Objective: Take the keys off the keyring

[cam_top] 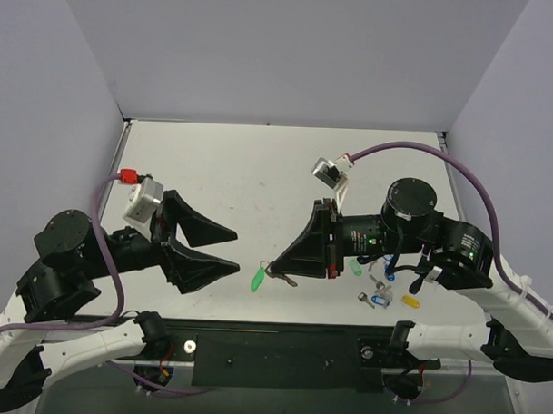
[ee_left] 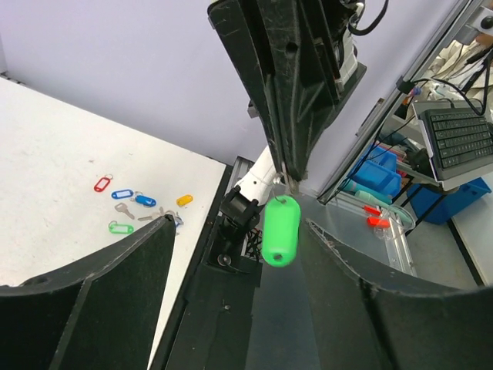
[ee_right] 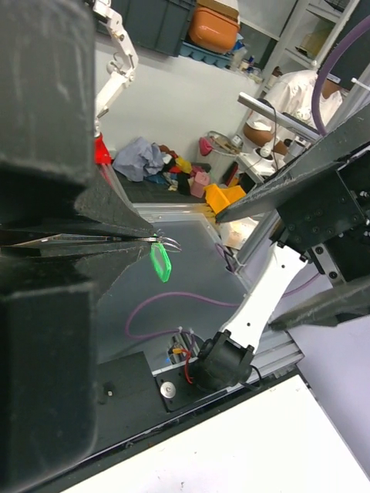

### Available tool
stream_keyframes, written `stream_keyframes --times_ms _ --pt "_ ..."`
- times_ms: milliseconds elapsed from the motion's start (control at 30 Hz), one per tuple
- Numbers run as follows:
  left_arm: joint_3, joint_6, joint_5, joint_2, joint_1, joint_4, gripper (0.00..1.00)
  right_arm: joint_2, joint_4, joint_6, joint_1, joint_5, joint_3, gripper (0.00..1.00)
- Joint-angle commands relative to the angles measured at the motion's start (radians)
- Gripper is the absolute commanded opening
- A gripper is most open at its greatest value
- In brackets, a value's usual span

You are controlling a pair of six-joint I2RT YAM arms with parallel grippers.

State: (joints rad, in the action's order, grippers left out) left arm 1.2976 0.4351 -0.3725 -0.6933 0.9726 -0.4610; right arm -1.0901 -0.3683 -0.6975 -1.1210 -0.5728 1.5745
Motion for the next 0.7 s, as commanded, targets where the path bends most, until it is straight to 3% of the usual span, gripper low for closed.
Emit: stream_keyframes --times_ms 0,667 --pt "0.039 -0.018 -0.049 -0.063 -0.002 0.059 0.74 -0.002 0.025 0.009 -0.008 -0.056 0.048 0.0" --pt "-0.035 0.109 -0.19 -0.081 -0.003 0.277 0.69 -0.019 0.006 0.01 -0.014 -0.056 0.073 0.0"
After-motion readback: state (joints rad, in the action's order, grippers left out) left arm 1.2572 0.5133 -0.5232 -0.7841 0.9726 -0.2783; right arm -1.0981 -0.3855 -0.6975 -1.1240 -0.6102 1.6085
